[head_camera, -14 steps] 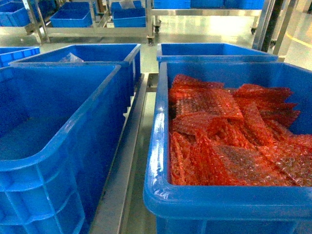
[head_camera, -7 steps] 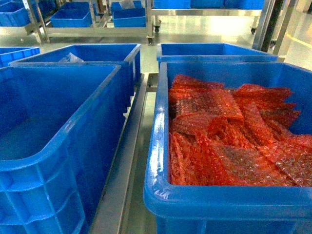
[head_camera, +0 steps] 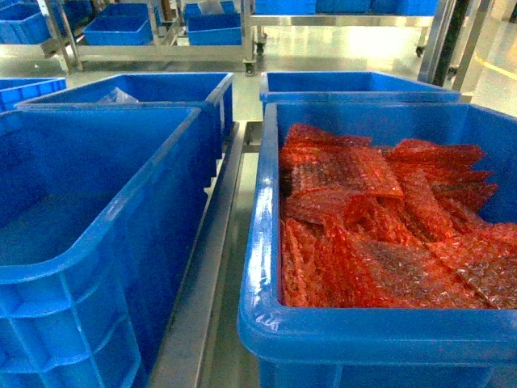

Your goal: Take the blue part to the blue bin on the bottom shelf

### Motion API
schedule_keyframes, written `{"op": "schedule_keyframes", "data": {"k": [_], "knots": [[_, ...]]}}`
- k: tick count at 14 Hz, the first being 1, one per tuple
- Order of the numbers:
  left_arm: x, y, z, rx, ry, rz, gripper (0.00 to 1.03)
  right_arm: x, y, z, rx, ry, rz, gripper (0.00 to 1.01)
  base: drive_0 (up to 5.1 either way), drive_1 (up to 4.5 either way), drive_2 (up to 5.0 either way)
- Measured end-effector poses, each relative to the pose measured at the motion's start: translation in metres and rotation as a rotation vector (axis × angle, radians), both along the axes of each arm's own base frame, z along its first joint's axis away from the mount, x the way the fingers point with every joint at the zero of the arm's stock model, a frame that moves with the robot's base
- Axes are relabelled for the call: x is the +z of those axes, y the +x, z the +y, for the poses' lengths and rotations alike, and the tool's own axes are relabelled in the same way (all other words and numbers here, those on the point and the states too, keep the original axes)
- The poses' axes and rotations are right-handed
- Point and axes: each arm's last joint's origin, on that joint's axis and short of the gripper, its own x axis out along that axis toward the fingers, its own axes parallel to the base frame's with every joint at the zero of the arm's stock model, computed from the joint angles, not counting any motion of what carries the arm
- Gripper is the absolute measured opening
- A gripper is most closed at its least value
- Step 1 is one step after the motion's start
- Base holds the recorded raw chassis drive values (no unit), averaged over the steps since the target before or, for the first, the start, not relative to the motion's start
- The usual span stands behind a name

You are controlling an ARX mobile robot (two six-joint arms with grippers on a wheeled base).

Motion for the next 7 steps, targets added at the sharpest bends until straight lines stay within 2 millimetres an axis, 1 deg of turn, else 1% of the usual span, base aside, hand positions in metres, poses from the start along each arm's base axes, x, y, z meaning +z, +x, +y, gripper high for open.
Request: {"op": "schedule_keyframes", "data": {"k": [7], "knots": [[0.0,0.0,0.0,0.0,0.0,0.0,0.98,0.0,0.0,0.0,0.0,0.0,0.0,0.98,0.0,0.0,0.0]]}}
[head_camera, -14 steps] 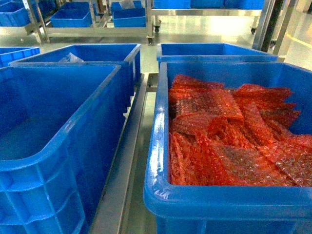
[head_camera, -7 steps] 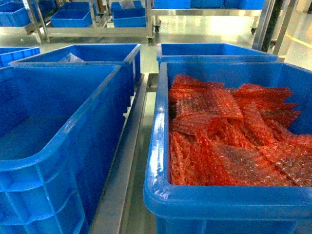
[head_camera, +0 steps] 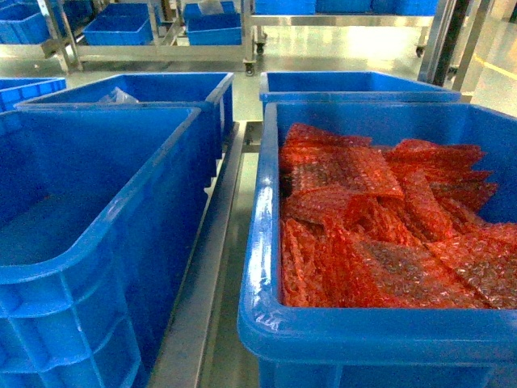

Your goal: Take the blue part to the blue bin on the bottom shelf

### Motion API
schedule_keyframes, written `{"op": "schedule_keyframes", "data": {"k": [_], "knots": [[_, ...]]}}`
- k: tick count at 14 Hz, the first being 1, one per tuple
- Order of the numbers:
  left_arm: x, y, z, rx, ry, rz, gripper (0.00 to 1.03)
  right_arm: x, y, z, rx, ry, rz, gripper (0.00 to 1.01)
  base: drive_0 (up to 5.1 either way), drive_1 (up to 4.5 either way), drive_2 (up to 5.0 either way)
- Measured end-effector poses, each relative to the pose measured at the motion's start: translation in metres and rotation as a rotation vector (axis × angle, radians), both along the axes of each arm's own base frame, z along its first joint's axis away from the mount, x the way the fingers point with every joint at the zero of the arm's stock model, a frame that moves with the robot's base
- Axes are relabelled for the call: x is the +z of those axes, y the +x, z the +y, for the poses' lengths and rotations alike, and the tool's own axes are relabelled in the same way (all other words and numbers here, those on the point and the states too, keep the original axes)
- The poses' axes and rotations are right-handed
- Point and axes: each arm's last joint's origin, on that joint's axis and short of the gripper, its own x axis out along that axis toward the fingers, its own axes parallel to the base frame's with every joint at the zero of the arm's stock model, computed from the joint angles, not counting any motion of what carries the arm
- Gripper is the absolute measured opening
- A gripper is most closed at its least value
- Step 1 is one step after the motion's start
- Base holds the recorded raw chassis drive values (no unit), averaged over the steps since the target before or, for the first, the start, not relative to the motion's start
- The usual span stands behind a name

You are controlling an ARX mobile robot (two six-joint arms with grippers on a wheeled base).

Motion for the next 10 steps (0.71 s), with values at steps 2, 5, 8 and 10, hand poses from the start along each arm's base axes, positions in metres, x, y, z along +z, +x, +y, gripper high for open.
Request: {"op": "schedule_keyframes", "data": {"k": [2,5,8,10], "knots": [[0.0,0.0,0.0,0.0,0.0,0.0,0.98,0.0,0.0,0.0,0.0,0.0,0.0,0.98,0.0,0.0,0.0],[0.0,0.0,0.0,0.0,0.0,0.0,0.98,0.0,0.0,0.0,0.0,0.0,0.0,0.98,0.0,0.0,0.0],[0.0,0.0,0.0,0.0,0.0,0.0,0.98,0.0,0.0,0.0,0.0,0.0,0.0,0.98,0.0,0.0,0.0],[0.0,0.0,0.0,0.0,0.0,0.0,0.98,0.0,0.0,0.0,0.0,0.0,0.0,0.98,0.0,0.0,0.0]]}}
